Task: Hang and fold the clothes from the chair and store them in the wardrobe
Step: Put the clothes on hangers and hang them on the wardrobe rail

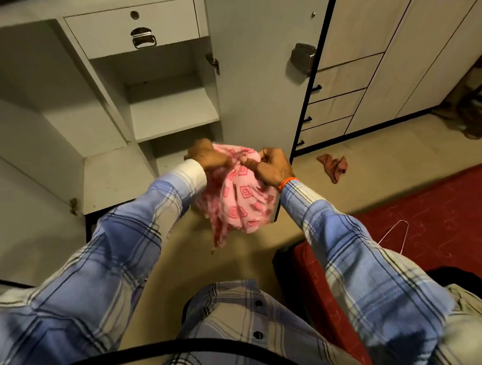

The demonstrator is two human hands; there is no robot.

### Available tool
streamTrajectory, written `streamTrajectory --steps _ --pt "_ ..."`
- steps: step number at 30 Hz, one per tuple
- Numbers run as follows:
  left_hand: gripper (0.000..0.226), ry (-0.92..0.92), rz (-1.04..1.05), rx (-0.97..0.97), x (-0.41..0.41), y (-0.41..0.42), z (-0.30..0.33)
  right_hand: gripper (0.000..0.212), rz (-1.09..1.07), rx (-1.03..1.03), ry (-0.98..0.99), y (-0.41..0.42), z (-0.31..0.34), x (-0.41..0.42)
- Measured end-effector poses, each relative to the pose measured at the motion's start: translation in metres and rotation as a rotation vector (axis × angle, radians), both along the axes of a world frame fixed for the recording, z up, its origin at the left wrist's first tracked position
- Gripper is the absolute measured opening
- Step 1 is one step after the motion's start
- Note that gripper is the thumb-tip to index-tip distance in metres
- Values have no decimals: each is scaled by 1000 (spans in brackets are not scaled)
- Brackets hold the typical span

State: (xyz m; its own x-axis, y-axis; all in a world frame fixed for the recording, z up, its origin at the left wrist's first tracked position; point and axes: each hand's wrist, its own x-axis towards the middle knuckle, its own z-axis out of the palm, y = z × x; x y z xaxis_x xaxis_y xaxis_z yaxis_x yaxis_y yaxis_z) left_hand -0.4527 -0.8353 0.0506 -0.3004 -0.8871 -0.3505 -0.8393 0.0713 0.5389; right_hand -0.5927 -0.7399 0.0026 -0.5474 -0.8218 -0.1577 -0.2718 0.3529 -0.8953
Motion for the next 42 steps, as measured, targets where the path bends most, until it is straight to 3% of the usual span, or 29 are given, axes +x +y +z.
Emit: streamTrajectory --steps 2,5,7,10,13,16,21,25,30,32,36,39,42 --pt "80 5 10 -14 2 11 -12 32 -50 -16 -56 -7 2 2" --pt "41 326 34 96 4 22 -24 32 -97 -81 -220 -18 1 6" --pt "26 446 -23 168 5 24 -24 33 -122 -109 -298 -22 1 7" --pt "27 522 -63 193 9 26 -21 34 -165 -146 -385 -27 -1 3" --pt "48 477 -110 212 13 26 -22 29 -190 -173 -462 -27 2 1" --pt "34 383 -110 63 13 23 -28 24 -149 -205 -515 -23 6 2" --pt "9 550 -4 116 8 22 -21 15 6 -203 -521 -2 22 -3" --pt "22 654 78 166 3 22 -11 12 188 -66 -406 13 21 -14" --pt "21 736 183 274 0 19 -8 44 266 -67 -387 12 13 -14" --pt "21 732 182 285 0 20 -5 41 280 -56 -384 11 12 -13" --pt "19 666 174 244 2 16 -8 25 204 -72 -333 9 16 -5" --pt "8 570 97 77 6 10 -17 4 78 -142 -391 4 19 1" --pt "14 588 0 -6 10 11 -24 21 2 -121 -424 -5 16 3"
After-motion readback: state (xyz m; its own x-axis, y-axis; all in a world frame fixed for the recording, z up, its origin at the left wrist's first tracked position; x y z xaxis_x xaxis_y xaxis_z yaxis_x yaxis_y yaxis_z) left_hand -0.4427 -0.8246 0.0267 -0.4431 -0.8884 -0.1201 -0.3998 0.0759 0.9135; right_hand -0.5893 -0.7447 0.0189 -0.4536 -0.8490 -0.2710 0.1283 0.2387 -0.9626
